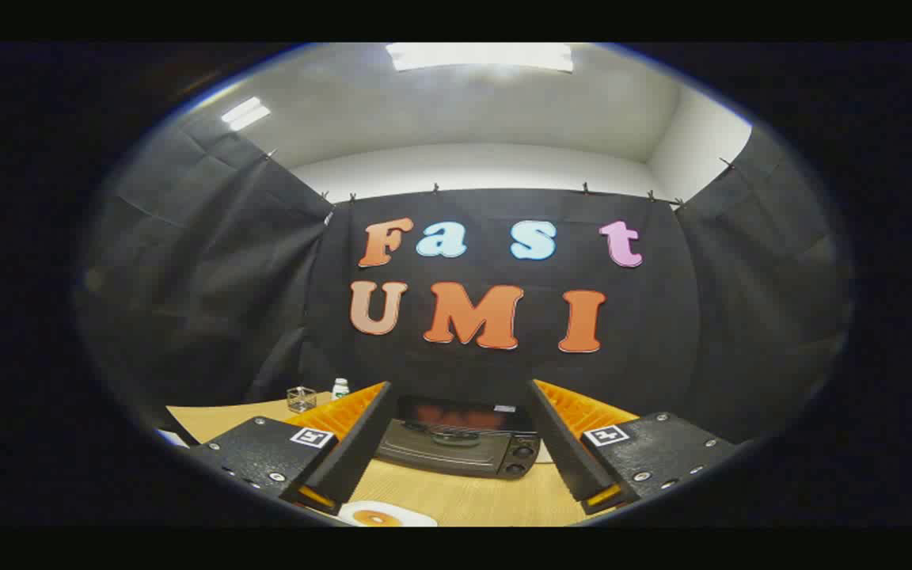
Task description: Open the toaster oven, put the food inside, and close the toaster oven door.
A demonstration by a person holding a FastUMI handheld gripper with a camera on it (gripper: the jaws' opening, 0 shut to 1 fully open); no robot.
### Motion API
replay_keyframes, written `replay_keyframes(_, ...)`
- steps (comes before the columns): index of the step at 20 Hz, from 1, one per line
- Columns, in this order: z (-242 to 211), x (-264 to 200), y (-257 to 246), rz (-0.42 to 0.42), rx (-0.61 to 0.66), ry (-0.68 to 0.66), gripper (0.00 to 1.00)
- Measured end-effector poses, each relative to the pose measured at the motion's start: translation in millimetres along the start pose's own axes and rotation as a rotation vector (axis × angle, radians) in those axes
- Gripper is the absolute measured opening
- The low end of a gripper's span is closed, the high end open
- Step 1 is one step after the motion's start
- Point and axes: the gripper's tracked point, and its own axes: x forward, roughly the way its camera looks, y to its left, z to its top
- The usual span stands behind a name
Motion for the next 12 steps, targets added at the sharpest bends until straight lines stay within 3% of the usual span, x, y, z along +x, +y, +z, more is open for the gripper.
replay_keyframes(12,-4.2,2.1,-8.5,-0.010,0.022,0.015,0.99)
